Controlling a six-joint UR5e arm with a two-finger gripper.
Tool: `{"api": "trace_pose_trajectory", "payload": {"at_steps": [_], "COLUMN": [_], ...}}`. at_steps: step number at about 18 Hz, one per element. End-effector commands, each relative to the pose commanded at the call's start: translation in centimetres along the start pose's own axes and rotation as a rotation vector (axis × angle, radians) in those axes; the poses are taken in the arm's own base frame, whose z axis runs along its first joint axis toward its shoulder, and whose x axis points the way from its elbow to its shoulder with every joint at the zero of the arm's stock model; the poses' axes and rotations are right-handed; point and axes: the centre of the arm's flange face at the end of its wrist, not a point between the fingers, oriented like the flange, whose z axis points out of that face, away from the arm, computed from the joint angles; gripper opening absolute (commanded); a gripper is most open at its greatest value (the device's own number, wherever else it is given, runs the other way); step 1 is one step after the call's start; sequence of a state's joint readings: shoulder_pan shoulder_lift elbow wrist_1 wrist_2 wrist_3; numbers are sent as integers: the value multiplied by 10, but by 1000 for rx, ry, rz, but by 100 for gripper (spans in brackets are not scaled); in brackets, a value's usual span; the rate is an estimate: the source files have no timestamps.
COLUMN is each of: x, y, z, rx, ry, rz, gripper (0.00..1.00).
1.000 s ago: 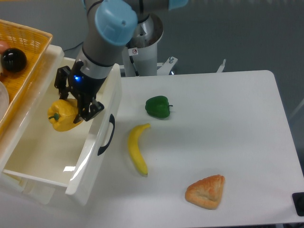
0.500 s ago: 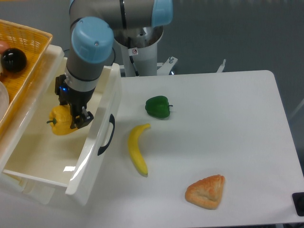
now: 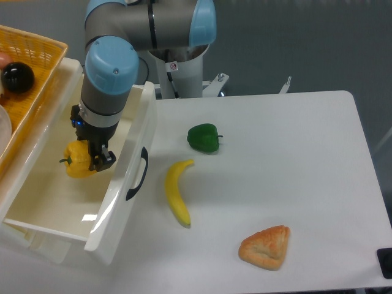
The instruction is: Place the yellow pepper in the upper white drawer
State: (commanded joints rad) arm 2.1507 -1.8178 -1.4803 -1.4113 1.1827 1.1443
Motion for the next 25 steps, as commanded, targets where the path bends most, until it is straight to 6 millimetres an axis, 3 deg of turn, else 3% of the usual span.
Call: {"api": "trace_pose_trajectory", "payload": {"at_steps": [2,4,5,11,18,22,25], "x": [2,0,-1,-3,-13,-27,-34], "y": [-2,-2,-3,-5,-1,11,19], "z": [3,5,4,1,-22,-39,-66], "rx": [-13,-20,-17,-5,79,156,207], "ry": [-1,-8,-18,-41,-84,-103,-126], "rz": [5,10,12,21,-17,-60,-166], "gripper": [53,73,76,85,87,88,88]}}
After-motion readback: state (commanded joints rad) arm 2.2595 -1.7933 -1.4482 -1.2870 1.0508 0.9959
